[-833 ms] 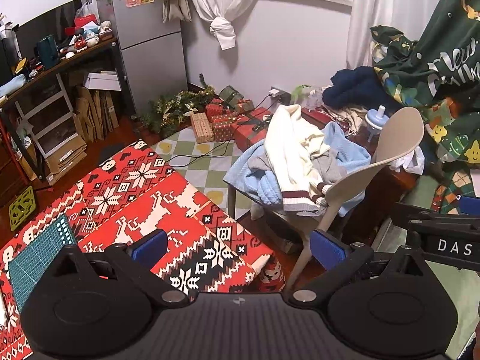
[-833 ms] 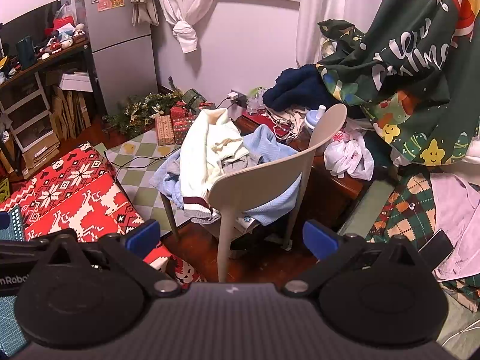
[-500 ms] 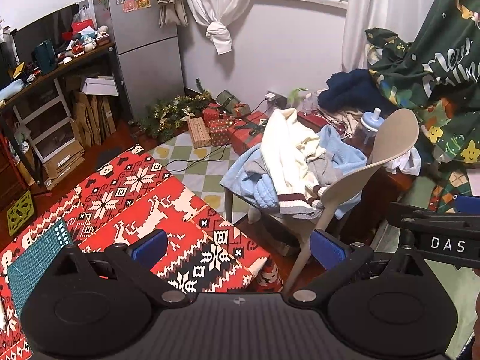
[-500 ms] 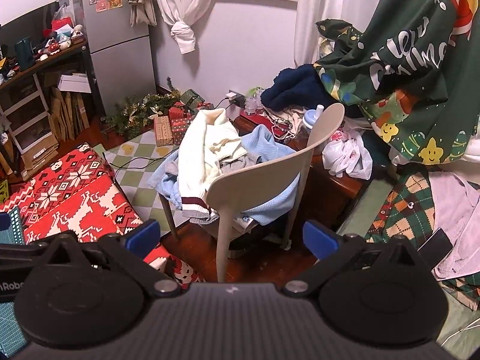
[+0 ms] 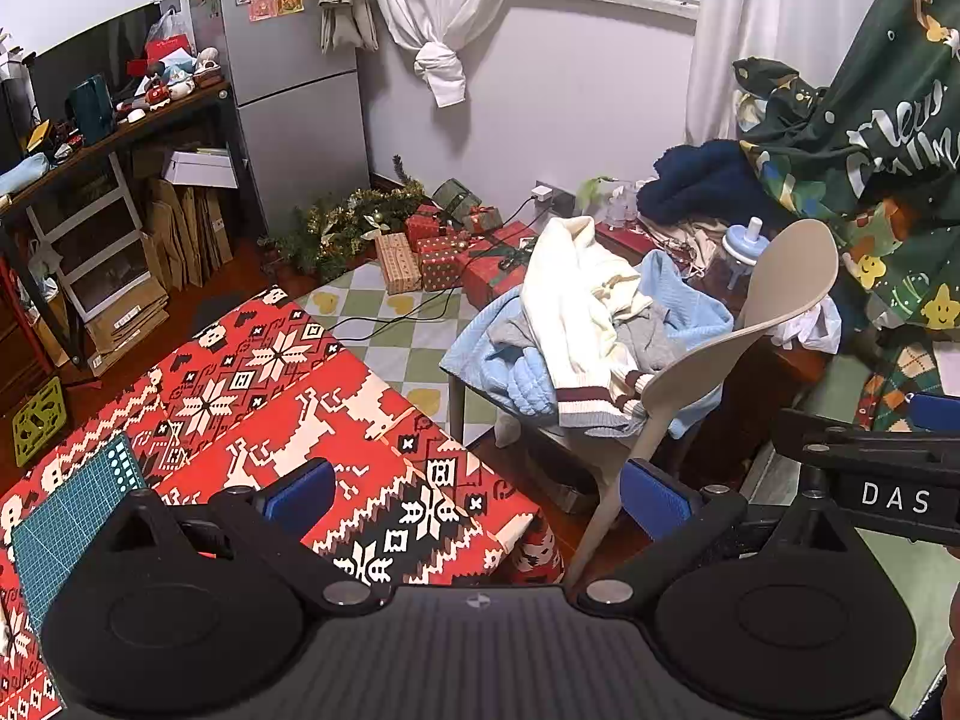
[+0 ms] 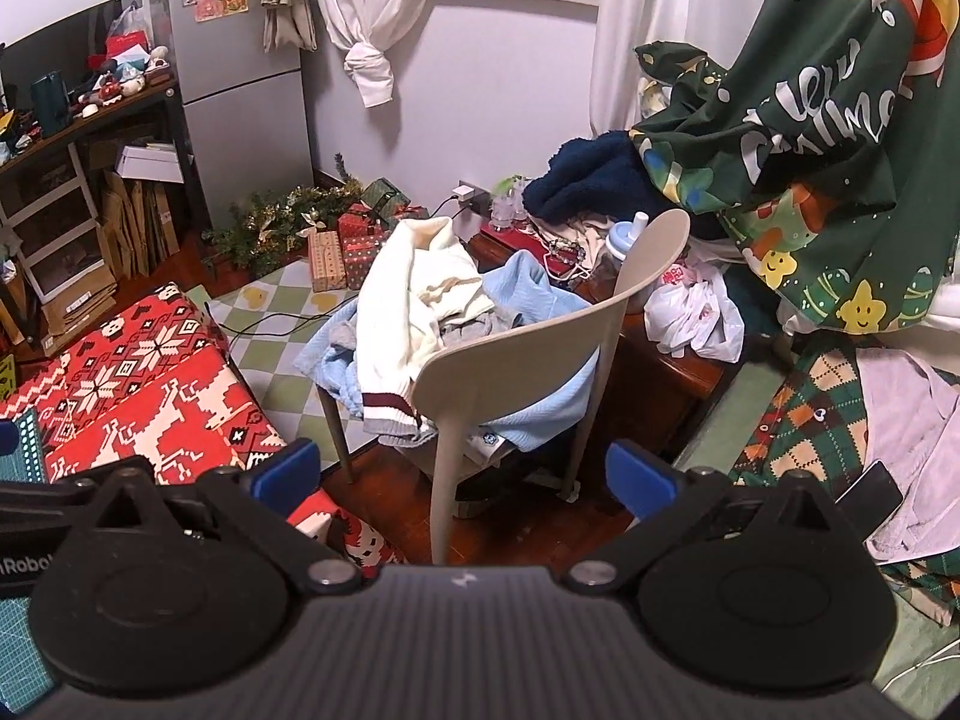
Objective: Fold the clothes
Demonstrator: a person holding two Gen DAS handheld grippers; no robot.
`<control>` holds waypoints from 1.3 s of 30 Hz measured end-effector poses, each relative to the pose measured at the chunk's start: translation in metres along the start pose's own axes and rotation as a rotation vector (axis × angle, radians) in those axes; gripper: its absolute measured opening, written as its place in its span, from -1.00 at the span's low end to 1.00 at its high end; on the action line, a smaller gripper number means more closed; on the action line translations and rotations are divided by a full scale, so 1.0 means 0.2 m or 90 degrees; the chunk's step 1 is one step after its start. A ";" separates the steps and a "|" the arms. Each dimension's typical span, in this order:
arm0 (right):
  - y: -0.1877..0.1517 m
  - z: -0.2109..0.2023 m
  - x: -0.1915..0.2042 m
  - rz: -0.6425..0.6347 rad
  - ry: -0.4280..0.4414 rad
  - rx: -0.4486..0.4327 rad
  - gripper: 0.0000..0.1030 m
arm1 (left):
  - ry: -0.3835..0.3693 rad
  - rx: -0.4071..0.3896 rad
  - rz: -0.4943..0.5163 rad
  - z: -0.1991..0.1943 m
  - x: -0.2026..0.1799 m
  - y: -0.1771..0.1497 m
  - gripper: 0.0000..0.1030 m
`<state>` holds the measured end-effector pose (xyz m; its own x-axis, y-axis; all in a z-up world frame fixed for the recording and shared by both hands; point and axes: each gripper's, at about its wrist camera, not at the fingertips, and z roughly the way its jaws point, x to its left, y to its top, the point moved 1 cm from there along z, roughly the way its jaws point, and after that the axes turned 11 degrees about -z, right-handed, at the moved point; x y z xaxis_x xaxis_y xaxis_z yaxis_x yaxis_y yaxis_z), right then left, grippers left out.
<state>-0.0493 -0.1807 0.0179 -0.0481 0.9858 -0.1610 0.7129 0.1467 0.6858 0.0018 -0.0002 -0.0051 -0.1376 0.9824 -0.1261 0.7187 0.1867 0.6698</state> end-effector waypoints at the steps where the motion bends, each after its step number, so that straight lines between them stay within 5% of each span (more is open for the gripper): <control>1: 0.00 0.00 0.00 0.000 0.000 0.000 0.99 | 0.000 -0.001 0.000 0.00 0.00 0.00 0.99; 39: -0.03 0.04 -0.05 0.008 -0.010 0.012 0.99 | -0.022 -0.024 -0.029 0.05 -0.01 -0.04 0.99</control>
<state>-0.0466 -0.1928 0.0095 -0.0276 0.9862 -0.1633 0.7265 0.1320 0.6744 0.0027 -0.0034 -0.0184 -0.1458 0.9725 -0.1814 0.6860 0.2315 0.6898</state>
